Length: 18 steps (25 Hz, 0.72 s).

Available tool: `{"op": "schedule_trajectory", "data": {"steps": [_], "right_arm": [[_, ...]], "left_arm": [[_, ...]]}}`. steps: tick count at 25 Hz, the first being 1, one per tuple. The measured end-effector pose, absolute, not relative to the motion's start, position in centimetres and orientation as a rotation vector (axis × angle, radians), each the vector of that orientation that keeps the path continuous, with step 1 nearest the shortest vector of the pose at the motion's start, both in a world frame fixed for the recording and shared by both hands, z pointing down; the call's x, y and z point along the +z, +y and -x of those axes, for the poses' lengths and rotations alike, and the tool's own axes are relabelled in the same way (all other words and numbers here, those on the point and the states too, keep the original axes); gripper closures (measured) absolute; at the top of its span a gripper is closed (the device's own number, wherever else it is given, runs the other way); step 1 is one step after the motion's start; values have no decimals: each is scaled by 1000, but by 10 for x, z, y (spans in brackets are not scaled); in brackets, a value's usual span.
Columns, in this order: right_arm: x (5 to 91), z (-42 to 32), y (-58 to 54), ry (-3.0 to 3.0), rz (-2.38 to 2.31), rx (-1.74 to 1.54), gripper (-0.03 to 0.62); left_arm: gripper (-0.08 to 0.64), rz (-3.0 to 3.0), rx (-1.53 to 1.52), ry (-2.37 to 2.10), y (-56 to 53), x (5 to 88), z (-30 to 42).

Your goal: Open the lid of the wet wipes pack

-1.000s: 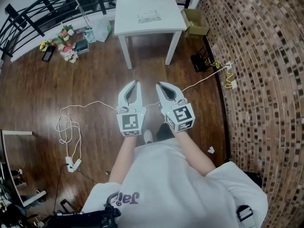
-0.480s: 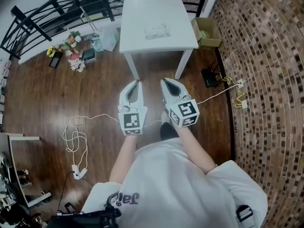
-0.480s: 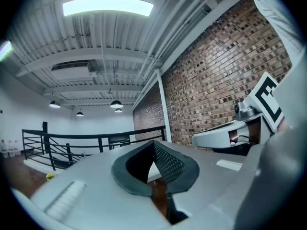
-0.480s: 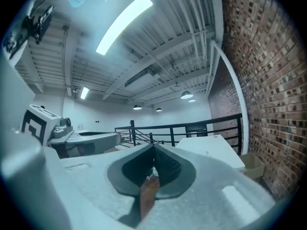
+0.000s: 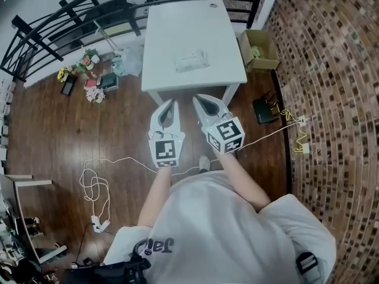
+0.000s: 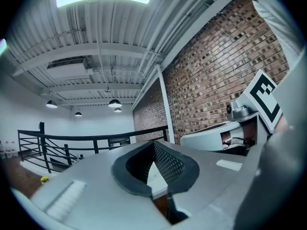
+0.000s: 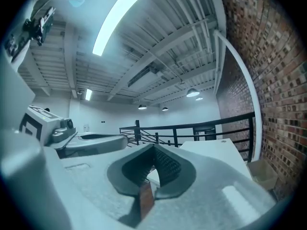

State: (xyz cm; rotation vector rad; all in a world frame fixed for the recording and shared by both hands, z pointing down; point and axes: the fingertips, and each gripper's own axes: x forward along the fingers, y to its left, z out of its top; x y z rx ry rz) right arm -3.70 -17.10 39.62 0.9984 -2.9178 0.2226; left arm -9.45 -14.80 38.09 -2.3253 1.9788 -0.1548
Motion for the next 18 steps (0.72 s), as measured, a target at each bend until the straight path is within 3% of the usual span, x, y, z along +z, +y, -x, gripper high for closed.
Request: {"op": "schedule_trajectory", "data": {"steps": [18], "right_arm": [[436, 41, -257, -2864, -981, 292, 604]], "left_arm": [[543, 2319, -181, 2098, -232, 422, 120]]}}
